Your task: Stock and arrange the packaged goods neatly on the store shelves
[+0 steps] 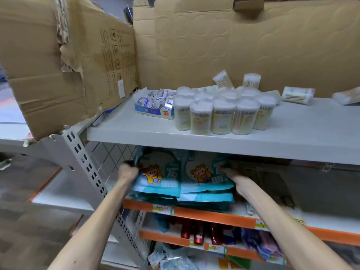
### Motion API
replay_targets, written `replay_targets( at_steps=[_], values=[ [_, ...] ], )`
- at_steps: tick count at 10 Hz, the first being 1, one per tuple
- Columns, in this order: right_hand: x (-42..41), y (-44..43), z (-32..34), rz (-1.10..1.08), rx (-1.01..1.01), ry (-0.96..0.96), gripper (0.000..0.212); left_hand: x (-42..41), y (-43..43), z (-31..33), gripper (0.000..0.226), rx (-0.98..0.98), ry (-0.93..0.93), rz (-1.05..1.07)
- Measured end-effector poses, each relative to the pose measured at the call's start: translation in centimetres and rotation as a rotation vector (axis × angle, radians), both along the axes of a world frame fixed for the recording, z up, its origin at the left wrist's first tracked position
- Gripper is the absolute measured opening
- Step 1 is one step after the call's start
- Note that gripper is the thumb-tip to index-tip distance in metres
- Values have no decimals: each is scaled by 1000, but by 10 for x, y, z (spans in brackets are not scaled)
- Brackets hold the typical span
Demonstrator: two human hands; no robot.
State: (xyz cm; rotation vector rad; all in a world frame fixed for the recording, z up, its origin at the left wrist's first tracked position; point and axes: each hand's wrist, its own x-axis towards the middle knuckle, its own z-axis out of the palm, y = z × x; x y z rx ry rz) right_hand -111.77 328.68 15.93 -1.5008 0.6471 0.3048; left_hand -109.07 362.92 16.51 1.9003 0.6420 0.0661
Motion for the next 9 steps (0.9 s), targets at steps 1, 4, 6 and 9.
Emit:
replay_targets(
  at_steps=[1,4,6,9],
  values=[
    [-7,9,-4,-50,-124,-93,19,4,8,-6,17,45,38,-44],
    [-21,20,-11,201,-971,-193,48,7,19,-21,10,235,68,-162],
    [-36,29,-4,287,-1179,-175,25,2,-1,-23,55,594,-81,-309],
    [-40,49,-11,421,-1409,-541,62,-13,-61,-23,66,983,-520,-811]
  ],
)
